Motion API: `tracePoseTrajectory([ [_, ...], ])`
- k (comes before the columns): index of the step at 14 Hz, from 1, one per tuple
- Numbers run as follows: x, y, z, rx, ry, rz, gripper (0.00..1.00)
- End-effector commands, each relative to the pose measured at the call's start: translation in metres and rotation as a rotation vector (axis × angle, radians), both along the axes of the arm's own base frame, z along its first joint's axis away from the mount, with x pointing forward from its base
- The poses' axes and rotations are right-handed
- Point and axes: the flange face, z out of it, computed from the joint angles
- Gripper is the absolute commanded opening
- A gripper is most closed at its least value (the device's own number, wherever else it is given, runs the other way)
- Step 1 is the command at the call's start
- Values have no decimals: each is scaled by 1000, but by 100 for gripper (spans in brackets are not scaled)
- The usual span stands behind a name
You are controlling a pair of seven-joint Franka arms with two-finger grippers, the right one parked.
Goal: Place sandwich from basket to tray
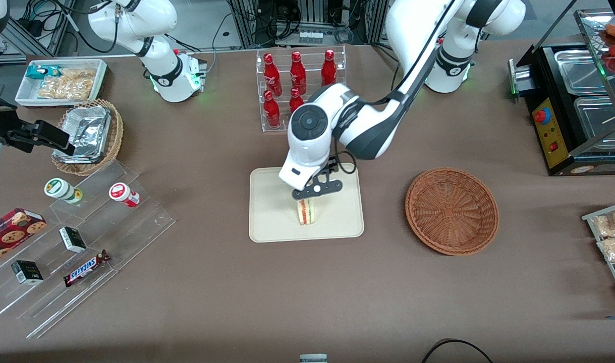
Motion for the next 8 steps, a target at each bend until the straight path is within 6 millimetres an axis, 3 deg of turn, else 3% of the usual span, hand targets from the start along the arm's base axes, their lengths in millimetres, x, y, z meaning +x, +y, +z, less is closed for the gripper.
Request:
tracePoseTrajectory([
  [1,10,33,16,50,18,28,100],
  [3,20,45,12,78,9,44,100],
  [6,39,94,17,91,20,82,100],
  [8,49,141,35,78,33,35,100],
])
